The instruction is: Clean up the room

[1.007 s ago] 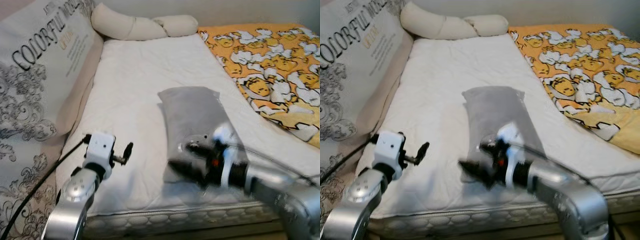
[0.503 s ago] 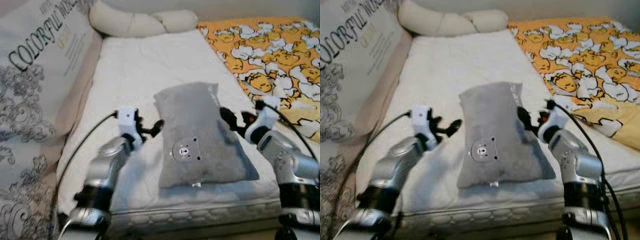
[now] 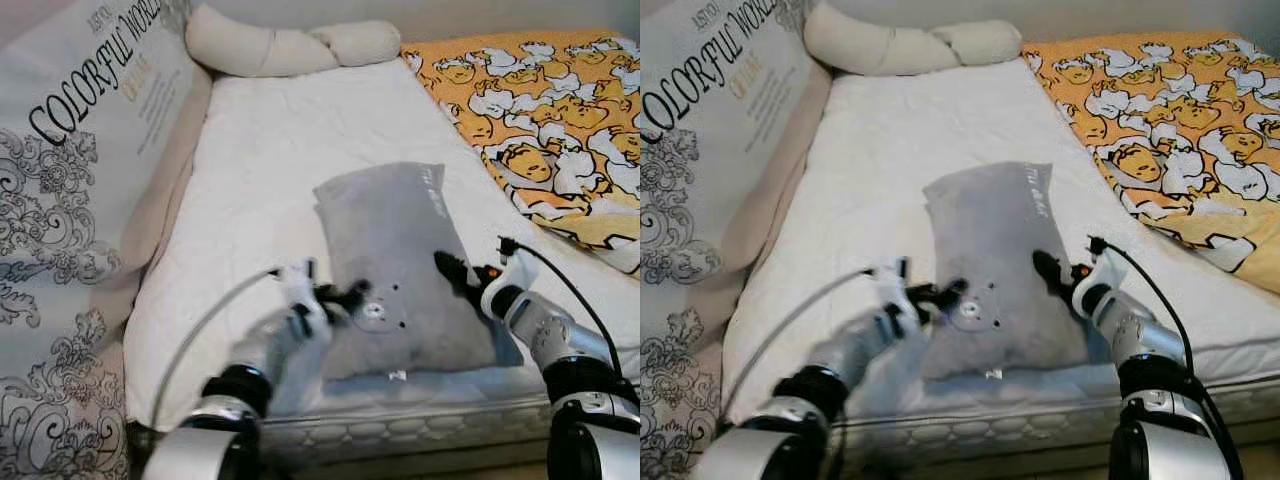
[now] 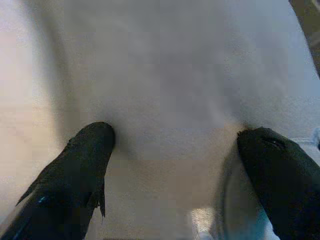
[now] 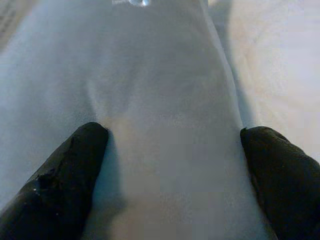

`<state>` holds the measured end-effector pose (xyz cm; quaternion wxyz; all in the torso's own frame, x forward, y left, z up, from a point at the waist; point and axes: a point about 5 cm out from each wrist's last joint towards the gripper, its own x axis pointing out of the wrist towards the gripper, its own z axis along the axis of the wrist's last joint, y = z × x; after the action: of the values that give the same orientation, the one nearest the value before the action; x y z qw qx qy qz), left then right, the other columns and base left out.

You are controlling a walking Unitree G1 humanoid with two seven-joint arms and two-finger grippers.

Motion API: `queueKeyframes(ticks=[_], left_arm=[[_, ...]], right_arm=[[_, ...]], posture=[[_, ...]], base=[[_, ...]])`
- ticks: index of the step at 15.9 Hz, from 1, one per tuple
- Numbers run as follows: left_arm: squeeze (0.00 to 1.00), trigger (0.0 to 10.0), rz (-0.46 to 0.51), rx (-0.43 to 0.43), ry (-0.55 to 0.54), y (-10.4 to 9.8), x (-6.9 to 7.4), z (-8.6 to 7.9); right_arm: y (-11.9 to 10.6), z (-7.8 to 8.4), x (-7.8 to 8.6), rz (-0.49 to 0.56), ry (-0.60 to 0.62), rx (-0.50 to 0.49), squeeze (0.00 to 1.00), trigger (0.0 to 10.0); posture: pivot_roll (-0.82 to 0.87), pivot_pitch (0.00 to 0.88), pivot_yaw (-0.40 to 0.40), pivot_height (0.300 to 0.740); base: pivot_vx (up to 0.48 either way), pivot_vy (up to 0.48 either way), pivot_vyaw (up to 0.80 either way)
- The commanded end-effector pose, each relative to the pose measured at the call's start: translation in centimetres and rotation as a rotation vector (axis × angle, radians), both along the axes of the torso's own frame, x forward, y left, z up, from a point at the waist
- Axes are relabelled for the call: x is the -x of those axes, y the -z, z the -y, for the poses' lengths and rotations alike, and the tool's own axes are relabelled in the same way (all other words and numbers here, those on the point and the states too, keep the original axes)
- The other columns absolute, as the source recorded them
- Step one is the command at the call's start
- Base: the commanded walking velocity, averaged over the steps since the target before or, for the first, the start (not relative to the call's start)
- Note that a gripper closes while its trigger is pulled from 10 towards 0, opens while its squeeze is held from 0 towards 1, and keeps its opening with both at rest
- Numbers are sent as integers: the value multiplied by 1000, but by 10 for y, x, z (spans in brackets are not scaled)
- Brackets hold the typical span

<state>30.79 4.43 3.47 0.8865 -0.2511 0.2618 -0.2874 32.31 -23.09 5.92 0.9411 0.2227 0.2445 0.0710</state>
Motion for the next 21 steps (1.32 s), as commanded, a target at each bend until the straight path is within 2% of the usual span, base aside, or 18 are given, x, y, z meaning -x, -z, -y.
queueKeyframes(ticks=[1,2,3,4,6,9,13,17,21], left_arm=[[0,10000,16,19,64,-5,1,19],[0,7294,9,43,88,-7,3,29],[0,6039,10,41,102,-7,4,34],[0,3647,7,54,117,-9,5,39],[0,0,-5,0,139,-7,6,43],[0,0,15,-54,150,-7,5,46],[0,0,-12,-37,126,-9,3,47],[0,0,17,-59,128,-11,2,47],[0,0,42,-37,126,-18,-4,45]], right_arm=[[8,-6,2,-33,-23,3,0,10000],[13,-9,4,-50,-27,-4,0,8039],[15,-10,5,-53,-28,-10,0,4902],[17,-12,5,-53,-29,-10,0,0],[19,-14,7,-57,-24,-6,0,0],[19,-16,5,-35,-15,-13,0,0],[17,-19,3,-6,-3,-15,0,0],[17,-20,1,0,9,20,0,0],[16,-28,-1,15,0,34,0,0]], posture=[[-123,0,107,740],[-123,0,107,740],[-123,0,107,740],[-122,0,108,740],[-122,0,112,740],[-124,0,117,740],[-119,0,114,740],[-116,0,114,740],[-111,0,113,740]], base=[[0,0,0],[0,0,0],[0,0,0],[0,0,0],[0,0,0],[0,0,0],[0,0,0],[0,0,0],[0,0,0]])
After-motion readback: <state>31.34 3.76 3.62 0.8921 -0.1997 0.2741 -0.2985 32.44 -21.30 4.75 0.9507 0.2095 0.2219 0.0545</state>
